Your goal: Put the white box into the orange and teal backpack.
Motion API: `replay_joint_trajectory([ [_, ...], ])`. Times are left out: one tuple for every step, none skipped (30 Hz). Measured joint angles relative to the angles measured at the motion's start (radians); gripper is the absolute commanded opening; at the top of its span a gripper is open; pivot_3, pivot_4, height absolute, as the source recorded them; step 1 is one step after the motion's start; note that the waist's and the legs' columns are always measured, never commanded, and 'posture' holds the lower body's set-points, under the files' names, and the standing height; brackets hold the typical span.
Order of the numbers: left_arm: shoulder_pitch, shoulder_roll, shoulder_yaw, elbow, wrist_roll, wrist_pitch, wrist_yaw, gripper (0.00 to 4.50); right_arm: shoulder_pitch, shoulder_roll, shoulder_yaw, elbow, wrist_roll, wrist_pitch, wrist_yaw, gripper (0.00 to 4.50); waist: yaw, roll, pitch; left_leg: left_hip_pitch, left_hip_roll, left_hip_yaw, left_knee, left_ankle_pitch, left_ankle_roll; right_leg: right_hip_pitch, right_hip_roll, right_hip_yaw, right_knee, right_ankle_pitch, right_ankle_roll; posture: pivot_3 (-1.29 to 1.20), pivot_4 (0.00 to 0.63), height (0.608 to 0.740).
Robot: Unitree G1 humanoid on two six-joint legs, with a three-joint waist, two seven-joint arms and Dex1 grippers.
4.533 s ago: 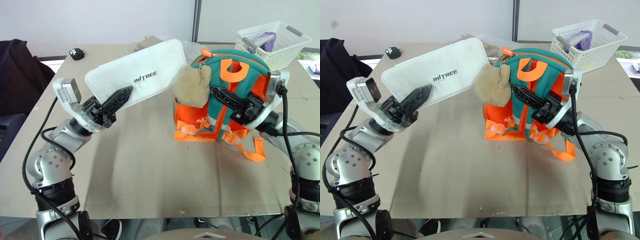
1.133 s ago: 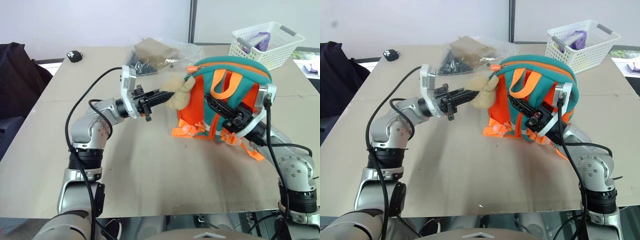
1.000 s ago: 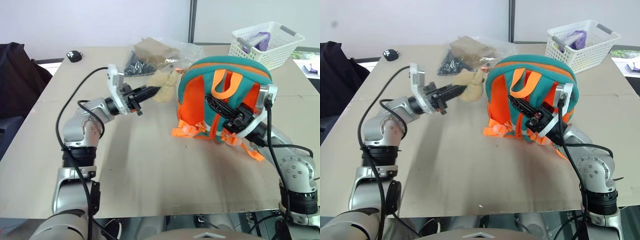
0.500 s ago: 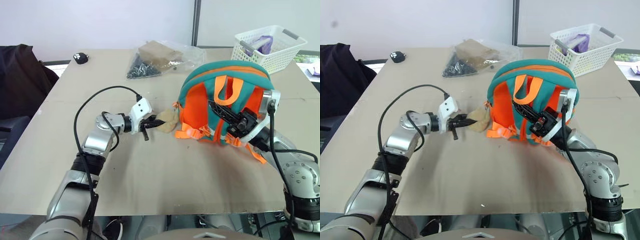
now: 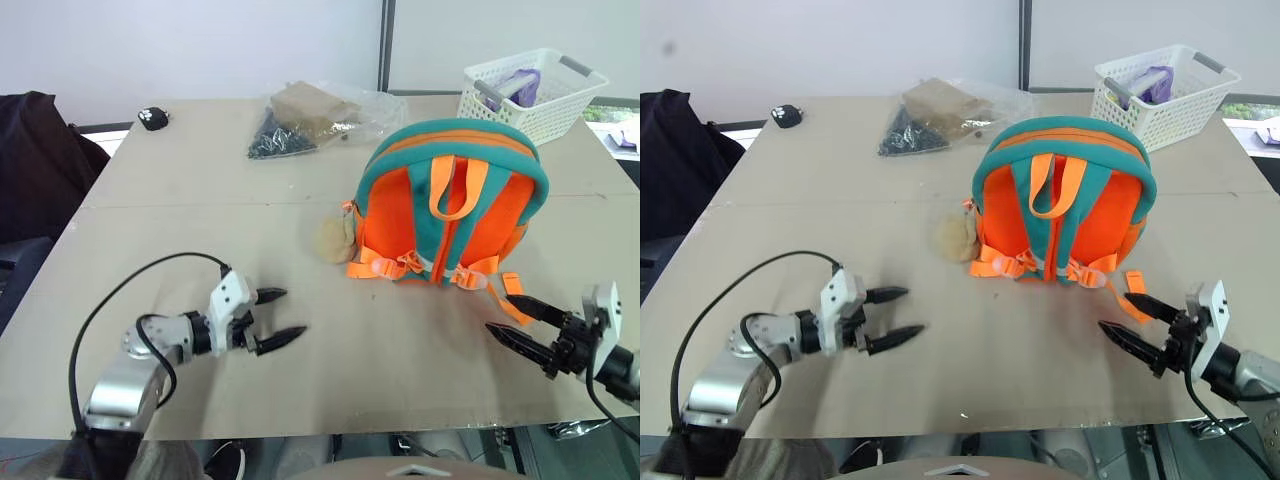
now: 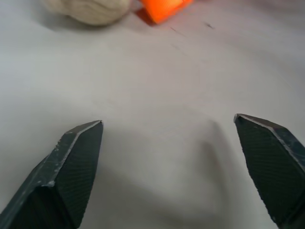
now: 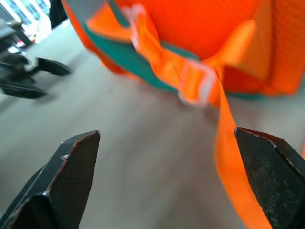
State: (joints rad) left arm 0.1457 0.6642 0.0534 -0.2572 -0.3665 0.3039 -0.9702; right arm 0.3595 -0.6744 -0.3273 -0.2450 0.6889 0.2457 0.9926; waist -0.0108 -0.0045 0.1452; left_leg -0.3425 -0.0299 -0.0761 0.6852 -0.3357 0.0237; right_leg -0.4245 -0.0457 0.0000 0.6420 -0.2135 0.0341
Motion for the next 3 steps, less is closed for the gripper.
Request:
replay_joint_trajectory([
  [0.021, -0.014, -0.002, -0.03, 0.0, 0.015, 0.03, 4.49, 0.0, 0.007, 0.001, 0.049, -0.046, -0.069, 0.022, 4.45, 0.001, 0.0, 0.0, 0.002, 0.0, 0.0, 0.0, 0.0, 0.0, 0.003, 0.0, 0.0, 0.0, -0.001, 0.001, 0.0, 0.15, 0.725],
  [0.03, -0.024, -0.004, -0.049, 0.0, 0.029, 0.049, 4.49, -0.001, 0.014, 0.002, 0.086, -0.079, -0.117, 0.037, 4.45, 0.001, 0.0, 0.001, 0.004, 0.0, 0.0, 0.0, 0.0, 0.0, 0.004, 0.0, 0.0, 0.0, -0.001, 0.001, 0.0, 0.15, 0.725],
  [0.043, -0.032, -0.003, -0.071, -0.003, 0.041, 0.071, 4.49, -0.012, 0.022, 0.008, 0.136, -0.119, -0.188, 0.063, 4.45, 0.001, 0.0, 0.002, 0.007, 0.0, 0.0, 0.0, 0.0, 0.0, 0.007, 0.001, -0.001, 0.0, -0.001, 0.001, 0.0, 0.15, 0.725],
])
